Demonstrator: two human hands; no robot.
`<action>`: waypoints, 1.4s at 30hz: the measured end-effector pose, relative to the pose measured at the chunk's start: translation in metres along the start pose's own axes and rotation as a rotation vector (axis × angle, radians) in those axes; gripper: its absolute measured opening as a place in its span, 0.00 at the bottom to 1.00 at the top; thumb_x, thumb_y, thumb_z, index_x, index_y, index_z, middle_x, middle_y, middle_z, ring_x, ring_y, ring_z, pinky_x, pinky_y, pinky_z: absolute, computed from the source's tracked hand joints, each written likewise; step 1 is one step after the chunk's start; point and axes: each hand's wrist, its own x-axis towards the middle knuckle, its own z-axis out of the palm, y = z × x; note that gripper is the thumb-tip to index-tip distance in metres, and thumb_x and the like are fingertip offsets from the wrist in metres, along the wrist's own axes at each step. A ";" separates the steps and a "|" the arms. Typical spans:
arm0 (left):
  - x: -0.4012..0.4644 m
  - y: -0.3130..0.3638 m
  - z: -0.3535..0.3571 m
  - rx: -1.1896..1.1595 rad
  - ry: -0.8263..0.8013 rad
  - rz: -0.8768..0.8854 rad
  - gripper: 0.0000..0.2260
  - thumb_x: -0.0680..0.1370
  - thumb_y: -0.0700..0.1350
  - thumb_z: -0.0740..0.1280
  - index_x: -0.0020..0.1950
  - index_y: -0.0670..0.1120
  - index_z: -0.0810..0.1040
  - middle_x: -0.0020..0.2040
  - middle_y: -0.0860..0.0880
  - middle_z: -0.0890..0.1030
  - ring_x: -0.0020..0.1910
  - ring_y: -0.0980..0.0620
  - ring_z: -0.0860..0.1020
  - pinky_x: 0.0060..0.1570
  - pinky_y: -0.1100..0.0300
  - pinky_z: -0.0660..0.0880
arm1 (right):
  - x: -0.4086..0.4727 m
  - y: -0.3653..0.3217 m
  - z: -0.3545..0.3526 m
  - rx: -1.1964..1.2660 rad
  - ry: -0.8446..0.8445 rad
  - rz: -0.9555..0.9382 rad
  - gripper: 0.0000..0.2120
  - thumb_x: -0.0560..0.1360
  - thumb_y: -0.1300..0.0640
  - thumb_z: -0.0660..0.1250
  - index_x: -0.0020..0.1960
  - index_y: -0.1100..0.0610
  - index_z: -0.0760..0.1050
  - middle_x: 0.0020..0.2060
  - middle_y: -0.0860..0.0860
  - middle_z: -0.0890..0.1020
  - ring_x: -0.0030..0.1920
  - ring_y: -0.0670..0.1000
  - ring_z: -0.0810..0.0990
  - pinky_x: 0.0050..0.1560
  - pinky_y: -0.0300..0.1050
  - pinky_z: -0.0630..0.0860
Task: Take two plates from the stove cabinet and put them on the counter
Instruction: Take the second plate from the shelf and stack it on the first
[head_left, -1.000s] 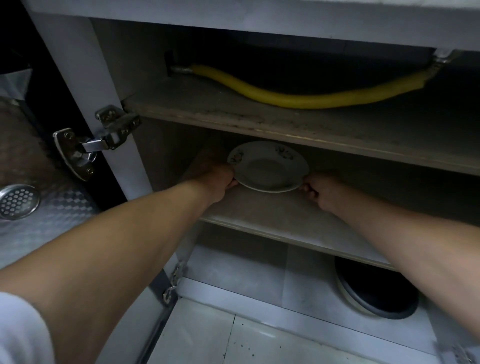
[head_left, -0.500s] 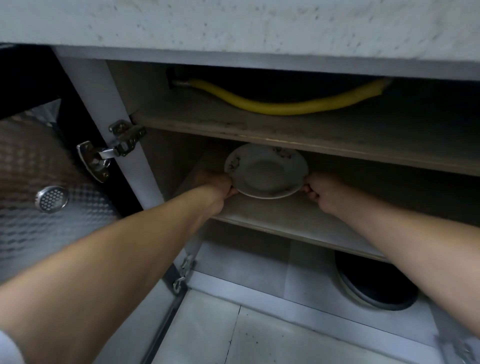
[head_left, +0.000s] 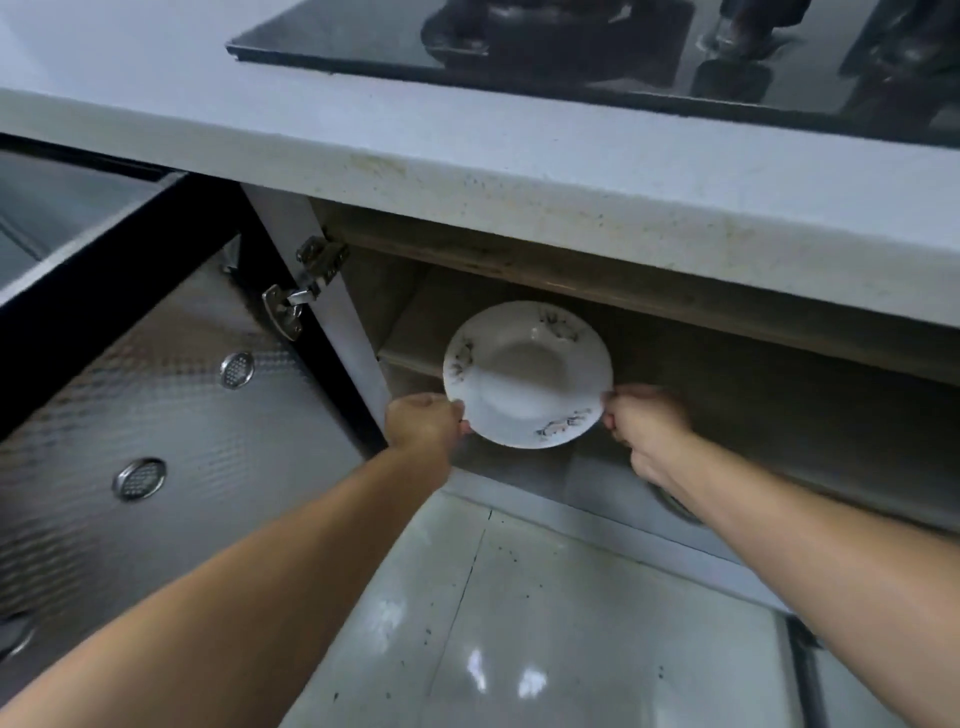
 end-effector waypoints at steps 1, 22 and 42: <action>-0.010 -0.001 -0.008 0.039 0.034 0.010 0.07 0.78 0.35 0.65 0.54 0.40 0.80 0.48 0.39 0.82 0.37 0.52 0.78 0.31 0.67 0.72 | -0.007 0.002 -0.001 0.003 0.016 0.015 0.07 0.74 0.68 0.65 0.39 0.61 0.78 0.26 0.54 0.73 0.25 0.49 0.68 0.20 0.36 0.64; -0.215 0.036 -0.140 0.292 0.319 -0.025 0.11 0.74 0.32 0.69 0.33 0.42 0.80 0.31 0.43 0.80 0.34 0.45 0.78 0.44 0.53 0.78 | -0.196 -0.029 -0.054 -0.167 -0.150 0.063 0.13 0.73 0.67 0.67 0.34 0.53 0.78 0.32 0.50 0.80 0.30 0.48 0.75 0.40 0.44 0.76; -0.418 0.131 -0.188 0.325 0.093 0.093 0.10 0.71 0.31 0.67 0.31 0.39 0.82 0.31 0.44 0.82 0.33 0.47 0.80 0.43 0.56 0.79 | -0.391 -0.113 -0.177 -0.026 -0.083 -0.040 0.07 0.72 0.67 0.66 0.40 0.60 0.82 0.33 0.55 0.81 0.32 0.49 0.74 0.38 0.45 0.75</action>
